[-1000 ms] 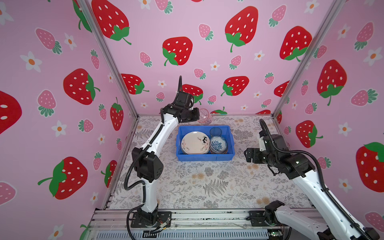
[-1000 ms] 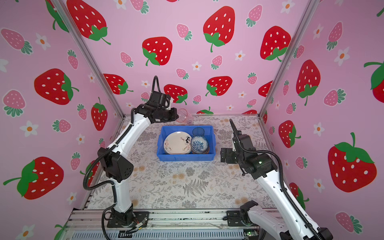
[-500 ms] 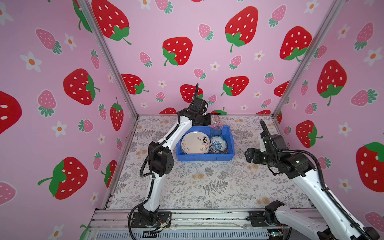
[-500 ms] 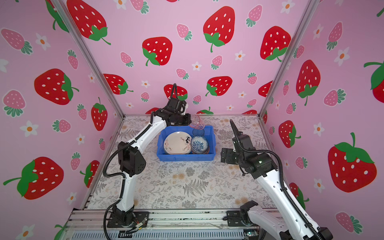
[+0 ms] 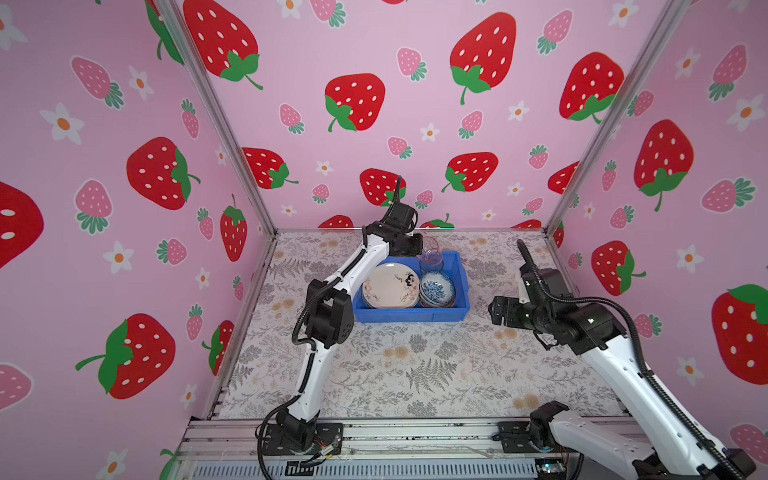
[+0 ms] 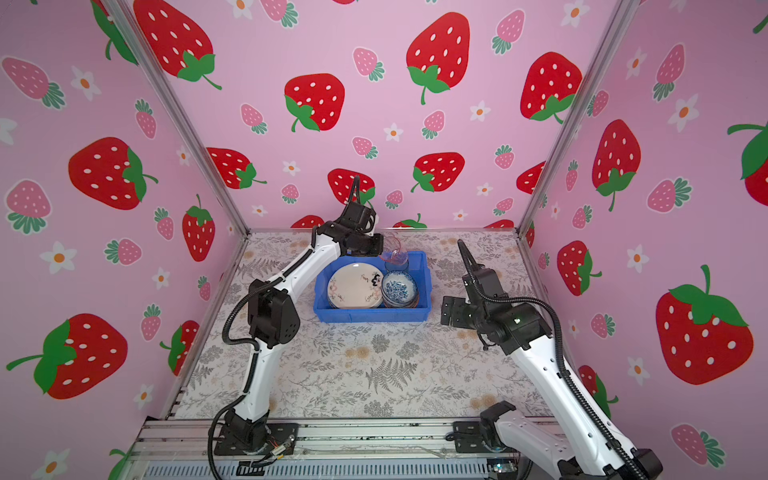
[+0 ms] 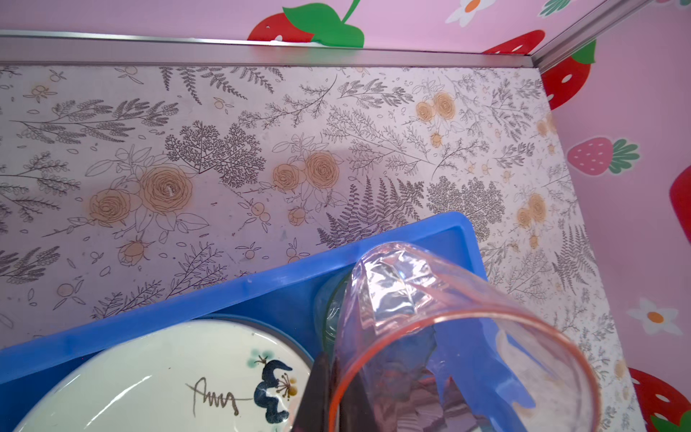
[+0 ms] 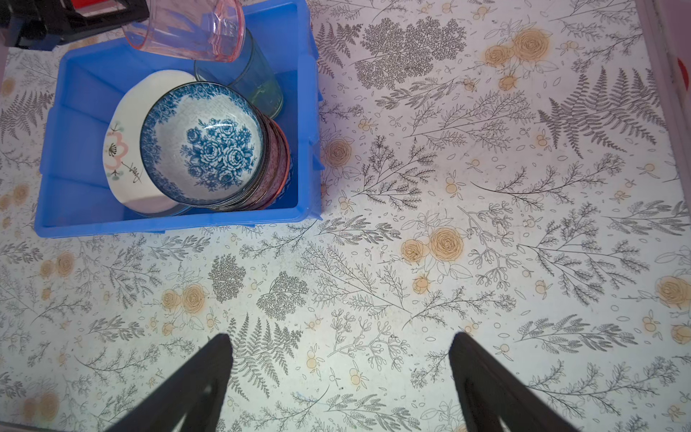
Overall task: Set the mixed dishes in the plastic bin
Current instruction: 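Carry the pink-rimmed cup over the bin with the left gripper, then lower the pink-rimmed cup beside the green cup in the bin with the left gripper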
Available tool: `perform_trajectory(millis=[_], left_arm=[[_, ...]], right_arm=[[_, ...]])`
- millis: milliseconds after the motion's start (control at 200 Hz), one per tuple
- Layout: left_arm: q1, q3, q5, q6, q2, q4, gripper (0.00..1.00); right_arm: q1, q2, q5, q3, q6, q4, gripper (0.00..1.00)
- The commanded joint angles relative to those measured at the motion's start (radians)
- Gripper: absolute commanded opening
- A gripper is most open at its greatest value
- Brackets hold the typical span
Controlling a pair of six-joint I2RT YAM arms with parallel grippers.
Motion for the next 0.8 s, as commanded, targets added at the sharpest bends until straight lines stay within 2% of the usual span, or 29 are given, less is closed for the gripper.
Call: perform_trajectory(millis=[0, 325, 795], left_arm=[[-0.006, 0.065, -0.03, 0.032, 0.004, -0.019, 0.0], [-0.011, 0.067, -0.082, 0.057, 0.007, -0.044, 0.0], [-0.015, 0.044, -0.089, 0.059, -0.039, -0.043, 0.0]], right_arm=[[0.004, 0.009, 0.006, 0.02, 0.006, -0.003, 0.94], [0.004, 0.015, -0.003, 0.003, 0.004, 0.014, 0.94], [0.004, -0.003, -0.003, -0.013, 0.006, 0.015, 0.94]])
